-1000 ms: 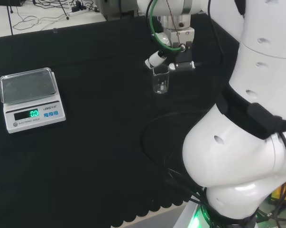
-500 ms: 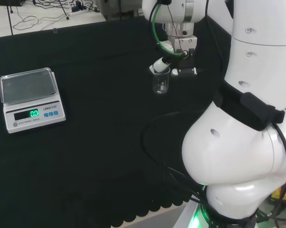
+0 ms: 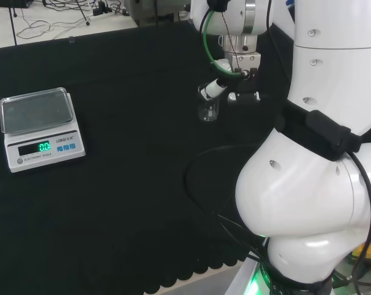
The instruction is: Pick up the beaker.
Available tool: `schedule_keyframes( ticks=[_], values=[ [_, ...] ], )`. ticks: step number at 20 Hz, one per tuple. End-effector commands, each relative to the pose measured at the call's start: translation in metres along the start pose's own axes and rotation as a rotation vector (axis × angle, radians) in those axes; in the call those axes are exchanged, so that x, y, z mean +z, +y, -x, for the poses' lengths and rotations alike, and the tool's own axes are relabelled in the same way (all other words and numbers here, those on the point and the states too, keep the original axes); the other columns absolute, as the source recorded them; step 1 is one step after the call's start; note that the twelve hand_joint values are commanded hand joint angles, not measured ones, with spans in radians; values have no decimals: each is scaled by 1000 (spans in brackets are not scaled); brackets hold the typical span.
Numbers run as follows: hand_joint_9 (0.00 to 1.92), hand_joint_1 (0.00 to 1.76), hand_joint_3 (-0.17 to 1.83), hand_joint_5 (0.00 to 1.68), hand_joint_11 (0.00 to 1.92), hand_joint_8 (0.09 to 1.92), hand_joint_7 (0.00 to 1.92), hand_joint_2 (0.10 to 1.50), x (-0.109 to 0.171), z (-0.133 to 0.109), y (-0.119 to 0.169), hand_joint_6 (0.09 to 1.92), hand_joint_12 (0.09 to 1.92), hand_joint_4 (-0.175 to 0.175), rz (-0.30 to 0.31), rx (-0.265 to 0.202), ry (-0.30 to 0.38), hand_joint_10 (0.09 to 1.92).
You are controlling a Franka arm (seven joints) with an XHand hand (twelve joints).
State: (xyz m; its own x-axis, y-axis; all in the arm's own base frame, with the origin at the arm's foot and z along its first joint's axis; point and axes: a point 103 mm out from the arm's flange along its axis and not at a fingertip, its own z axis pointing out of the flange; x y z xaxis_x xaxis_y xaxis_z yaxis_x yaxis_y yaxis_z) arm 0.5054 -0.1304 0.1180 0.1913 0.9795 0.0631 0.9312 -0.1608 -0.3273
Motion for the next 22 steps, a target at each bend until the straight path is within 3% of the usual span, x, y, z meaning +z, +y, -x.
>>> schedule_keyframes(
  ticks=[1,12,18,22],
  values=[
    [165,643,195,175,0,751,170,744,12,-2,12,87,1135,6,-20,9,2,864],
    [117,627,182,133,0,736,101,734,16,-9,22,87,1154,43,-61,-21,-15,870],
    [165,712,187,249,0,759,141,733,23,-22,26,87,1423,68,-70,-28,-31,893],
    [317,809,260,374,72,796,260,729,22,-21,26,87,1552,66,-64,-31,-35,857]
  ],
)
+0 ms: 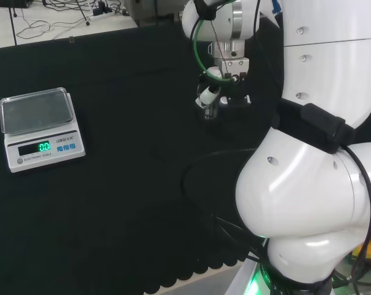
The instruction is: Pick up the beaker.
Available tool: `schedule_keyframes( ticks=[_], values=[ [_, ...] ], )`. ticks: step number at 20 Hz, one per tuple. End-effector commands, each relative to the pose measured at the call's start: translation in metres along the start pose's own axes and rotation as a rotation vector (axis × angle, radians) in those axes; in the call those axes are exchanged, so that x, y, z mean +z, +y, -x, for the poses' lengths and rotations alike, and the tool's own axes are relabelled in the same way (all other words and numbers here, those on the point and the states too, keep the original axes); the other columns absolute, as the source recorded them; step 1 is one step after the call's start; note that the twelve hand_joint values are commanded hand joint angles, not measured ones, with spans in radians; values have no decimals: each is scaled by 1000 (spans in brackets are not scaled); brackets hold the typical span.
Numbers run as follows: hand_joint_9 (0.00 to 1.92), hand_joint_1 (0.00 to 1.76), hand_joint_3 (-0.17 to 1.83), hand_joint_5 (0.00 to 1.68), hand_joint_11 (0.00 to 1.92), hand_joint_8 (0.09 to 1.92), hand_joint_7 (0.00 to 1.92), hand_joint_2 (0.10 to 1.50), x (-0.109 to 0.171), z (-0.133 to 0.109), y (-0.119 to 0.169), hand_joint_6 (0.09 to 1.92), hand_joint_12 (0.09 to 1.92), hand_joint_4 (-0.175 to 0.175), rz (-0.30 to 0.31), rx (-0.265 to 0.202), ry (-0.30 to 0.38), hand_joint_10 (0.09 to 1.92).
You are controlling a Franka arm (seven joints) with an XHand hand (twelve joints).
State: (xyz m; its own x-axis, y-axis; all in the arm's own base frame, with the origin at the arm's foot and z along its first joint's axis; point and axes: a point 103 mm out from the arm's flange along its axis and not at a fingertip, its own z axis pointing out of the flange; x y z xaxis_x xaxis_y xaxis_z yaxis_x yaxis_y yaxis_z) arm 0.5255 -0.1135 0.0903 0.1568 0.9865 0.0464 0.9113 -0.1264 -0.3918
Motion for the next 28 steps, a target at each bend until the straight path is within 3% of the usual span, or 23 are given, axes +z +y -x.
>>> schedule_keyframes(
  ticks=[1,2,6,9,12,15,18,21,28],
  values=[
    [375,838,297,413,147,813,301,724,0,0,-1,87,1531,63,10,-3,-6,842],
    [445,866,362,457,235,828,347,708,-1,2,-2,137,1499,61,17,-2,-5,813],
    [803,998,685,422,700,973,536,649,-2,2,-3,940,1284,33,42,5,-7,772],
    [997,1106,791,396,1098,1125,604,654,-2,1,-1,1192,1046,-18,52,11,-4,882],
    [1087,1172,804,449,1382,1316,656,689,-1,0,0,1299,831,-77,63,12,-1,1049],
    [1126,1195,807,509,1454,1402,696,713,2,-9,4,1342,759,-113,67,17,-1,1122],
    [1151,1115,406,714,1478,1446,720,1012,3,-9,5,1372,731,-165,67,18,-1,1148],
    [1163,1101,268,758,1480,1458,736,1096,1,-9,5,1361,723,-175,66,16,3,1155],
    [1174,1134,201,743,1475,1451,745,1139,-5,-11,4,1377,725,-175,82,14,1,1160]
  ],
)
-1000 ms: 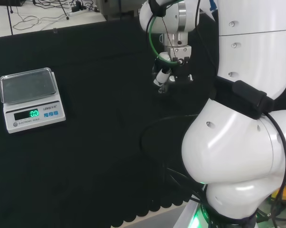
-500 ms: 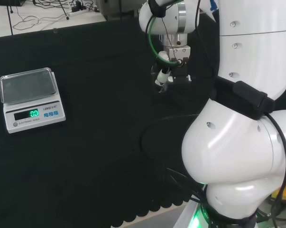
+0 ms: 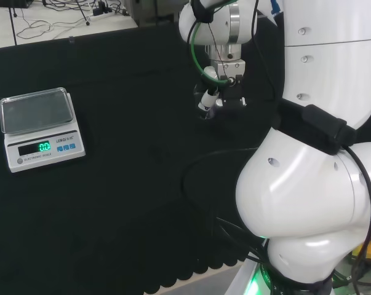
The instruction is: Pick up the beaker.
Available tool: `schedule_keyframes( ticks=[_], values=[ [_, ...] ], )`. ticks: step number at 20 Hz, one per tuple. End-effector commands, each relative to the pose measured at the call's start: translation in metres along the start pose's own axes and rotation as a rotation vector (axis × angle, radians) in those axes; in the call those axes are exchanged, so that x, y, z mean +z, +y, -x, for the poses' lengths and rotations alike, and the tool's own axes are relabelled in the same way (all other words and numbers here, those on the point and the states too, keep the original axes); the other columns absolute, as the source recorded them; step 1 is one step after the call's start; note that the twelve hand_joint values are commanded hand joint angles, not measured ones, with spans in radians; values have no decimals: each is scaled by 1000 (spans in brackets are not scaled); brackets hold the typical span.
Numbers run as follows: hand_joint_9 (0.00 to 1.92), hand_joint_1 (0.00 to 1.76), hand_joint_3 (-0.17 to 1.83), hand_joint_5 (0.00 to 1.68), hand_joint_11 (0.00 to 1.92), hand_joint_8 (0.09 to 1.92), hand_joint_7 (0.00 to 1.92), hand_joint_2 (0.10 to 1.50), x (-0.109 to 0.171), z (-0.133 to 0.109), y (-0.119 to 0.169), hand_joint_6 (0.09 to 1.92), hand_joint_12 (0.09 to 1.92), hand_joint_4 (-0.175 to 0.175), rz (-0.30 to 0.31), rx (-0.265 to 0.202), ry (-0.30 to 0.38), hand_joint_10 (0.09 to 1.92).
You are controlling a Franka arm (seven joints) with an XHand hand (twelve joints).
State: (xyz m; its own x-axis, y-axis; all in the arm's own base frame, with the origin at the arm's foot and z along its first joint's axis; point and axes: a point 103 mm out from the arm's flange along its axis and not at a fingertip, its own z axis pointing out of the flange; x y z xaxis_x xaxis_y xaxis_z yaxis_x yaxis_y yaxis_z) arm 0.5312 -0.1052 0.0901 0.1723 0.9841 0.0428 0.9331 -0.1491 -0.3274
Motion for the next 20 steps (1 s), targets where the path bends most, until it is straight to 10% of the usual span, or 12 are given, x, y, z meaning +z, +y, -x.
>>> schedule_keyframes(
  ticks=[1,20],
  values=[
    [1173,1161,142,727,1472,1438,747,1172,-8,-1,-2,1389,729,-175,16,-4,-1,1162],
    [1188,1200,40,725,1462,1404,764,1220,-61,-10,-23,1382,740,-175,75,-20,-20,1167]
  ],
)
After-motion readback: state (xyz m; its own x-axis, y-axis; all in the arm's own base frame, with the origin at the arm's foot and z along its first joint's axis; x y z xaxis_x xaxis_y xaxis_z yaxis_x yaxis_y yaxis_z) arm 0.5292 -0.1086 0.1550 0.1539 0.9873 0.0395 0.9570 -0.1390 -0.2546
